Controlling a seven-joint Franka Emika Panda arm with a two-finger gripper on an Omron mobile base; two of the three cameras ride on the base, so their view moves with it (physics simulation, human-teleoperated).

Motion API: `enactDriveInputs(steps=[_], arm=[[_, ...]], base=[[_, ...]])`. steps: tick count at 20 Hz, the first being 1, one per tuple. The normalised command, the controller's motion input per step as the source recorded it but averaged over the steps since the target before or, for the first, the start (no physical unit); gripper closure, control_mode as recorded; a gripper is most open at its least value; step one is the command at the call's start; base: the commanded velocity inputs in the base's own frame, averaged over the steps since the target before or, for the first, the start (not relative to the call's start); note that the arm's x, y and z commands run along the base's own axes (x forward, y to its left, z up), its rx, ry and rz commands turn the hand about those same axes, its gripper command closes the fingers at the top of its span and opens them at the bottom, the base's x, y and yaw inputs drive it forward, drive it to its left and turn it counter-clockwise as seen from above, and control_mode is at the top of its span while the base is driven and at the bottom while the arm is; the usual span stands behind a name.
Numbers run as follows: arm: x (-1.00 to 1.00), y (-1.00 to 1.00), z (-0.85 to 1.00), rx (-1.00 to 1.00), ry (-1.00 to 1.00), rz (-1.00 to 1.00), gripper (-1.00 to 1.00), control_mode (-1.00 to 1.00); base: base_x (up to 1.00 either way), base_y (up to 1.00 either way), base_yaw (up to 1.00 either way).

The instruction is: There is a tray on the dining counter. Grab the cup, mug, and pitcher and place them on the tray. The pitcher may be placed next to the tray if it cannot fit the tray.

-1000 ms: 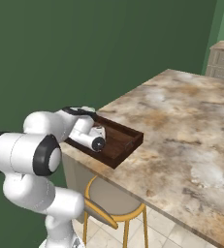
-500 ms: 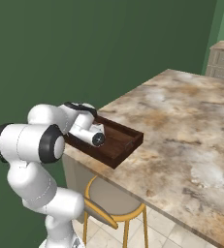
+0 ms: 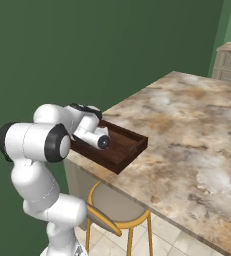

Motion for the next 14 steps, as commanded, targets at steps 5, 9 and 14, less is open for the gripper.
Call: enactDriveInputs(steps=[5,9,14], arm=[[0.00,0.27,-0.31,0.00,0.02,0.00,1.00,-1.00],[0.00,0.28,-0.30,0.00,0.01,0.00,1.00,-1.00],[0.04,0.17,-0.08,0.00,0.00,0.00,1.00,-1.00]], base=[[0.00,0.00,0.00],[0.00,0.00,0.00],[0.00,0.00,0.00]])
